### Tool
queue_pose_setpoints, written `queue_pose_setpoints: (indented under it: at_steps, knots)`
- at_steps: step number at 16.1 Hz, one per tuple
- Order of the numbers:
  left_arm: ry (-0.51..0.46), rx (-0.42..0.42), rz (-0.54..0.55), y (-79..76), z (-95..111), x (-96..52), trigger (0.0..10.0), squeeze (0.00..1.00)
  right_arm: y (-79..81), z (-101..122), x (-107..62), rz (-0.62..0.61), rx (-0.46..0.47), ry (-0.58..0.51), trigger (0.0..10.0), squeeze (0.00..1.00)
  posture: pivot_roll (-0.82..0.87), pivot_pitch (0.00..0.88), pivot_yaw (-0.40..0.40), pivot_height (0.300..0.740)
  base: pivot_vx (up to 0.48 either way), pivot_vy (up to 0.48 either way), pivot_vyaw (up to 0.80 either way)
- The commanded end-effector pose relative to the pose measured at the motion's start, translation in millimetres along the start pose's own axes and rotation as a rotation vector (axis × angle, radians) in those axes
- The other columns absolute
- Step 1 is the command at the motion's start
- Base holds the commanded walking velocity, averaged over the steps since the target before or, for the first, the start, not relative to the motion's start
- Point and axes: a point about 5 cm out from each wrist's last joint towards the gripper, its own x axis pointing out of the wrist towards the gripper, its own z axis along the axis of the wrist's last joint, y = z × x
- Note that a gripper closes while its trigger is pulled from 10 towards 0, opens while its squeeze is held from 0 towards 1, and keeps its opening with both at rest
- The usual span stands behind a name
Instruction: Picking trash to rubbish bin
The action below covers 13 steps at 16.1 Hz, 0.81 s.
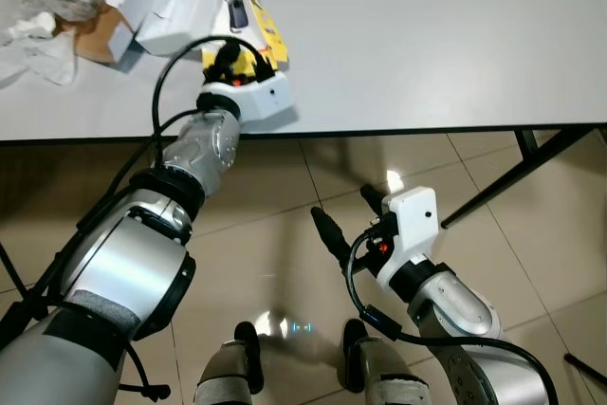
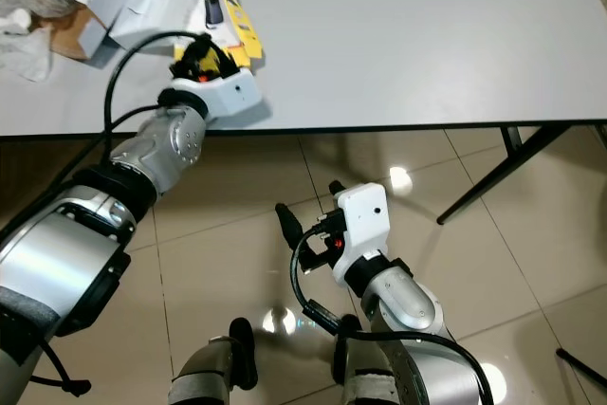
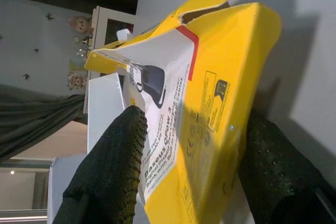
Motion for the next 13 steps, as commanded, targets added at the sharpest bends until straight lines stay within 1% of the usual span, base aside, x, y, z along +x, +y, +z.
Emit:
queue_pose_setpoints:
  at_steps: [1,2,6,8,13]
  knots:
    - [0.071,0.002,-0.093,-24.1,-15.4,-10.7,8.3,0.0,3.0,-0.5,-3.9,0.0,0.016,0.008,10.0,0.0,-0.2,0.424,0.007,0.74,0.0,0.0,0.0]
    - [0.071,-0.007,-0.096,-25.0,-15.9,-11.2,0.0,0.0,3.8,-0.7,-5.0,-0.003,0.019,0.011,10.0,0.0,-0.2,0.43,0.007,0.74,0.0,0.0,0.0]
    - [0.063,0.004,-0.1,-29.2,-15.0,-13.1,0.0,0.0,4.3,-2.3,-7.1,-0.016,0.028,0.023,10.0,0.0,-0.19,0.438,0.009,0.74,0.0,0.0,0.0]
    - [0.061,0.006,-0.093,-28.8,-14.9,-13.1,0.0,0.0,3.8,-3.4,-6.5,-0.018,0.029,0.028,10.0,0.0,-0.19,0.433,0.011,0.74,0.0,0.0,0.0]
    - [0.031,0.011,-0.075,-30.7,-9.3,-13.5,0.0,0.0,-1.8,-4.3,-1.3,-0.036,0.019,0.024,10.0,0.0,-0.18,0.403,0.025,0.74,0.0,0.0,0.0]
